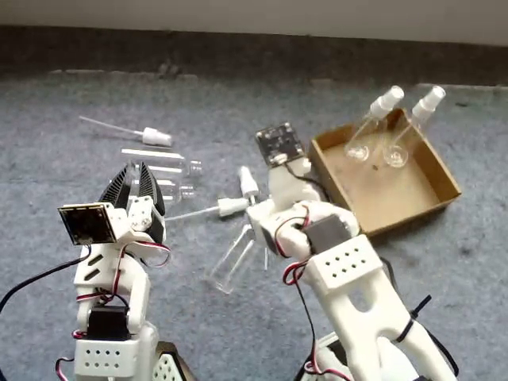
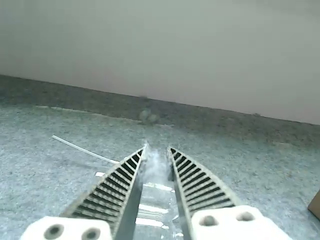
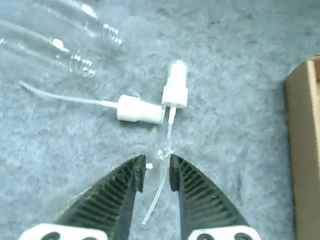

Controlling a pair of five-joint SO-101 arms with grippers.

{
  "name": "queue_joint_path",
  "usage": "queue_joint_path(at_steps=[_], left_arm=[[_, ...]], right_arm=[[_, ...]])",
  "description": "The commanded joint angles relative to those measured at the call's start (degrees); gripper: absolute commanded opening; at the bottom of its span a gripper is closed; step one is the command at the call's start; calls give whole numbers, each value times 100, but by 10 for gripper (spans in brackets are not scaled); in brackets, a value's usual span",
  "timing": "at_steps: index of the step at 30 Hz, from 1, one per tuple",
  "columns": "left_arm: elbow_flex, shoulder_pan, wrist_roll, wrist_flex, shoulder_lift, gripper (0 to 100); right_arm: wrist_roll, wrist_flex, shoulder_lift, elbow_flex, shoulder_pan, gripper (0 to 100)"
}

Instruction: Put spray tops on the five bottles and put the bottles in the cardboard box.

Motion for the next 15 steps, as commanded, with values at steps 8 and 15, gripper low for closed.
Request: queue_joint_path(at_steps=[8, 15], left_arm=[[-330, -84, -26, -141, -75, 28], [-330, -66, -26, -141, -75, 28]], right_arm=[[-3402, 84, -171, -40, -1490, 322], [-4290, 75, 207, -84, -1534, 325]])
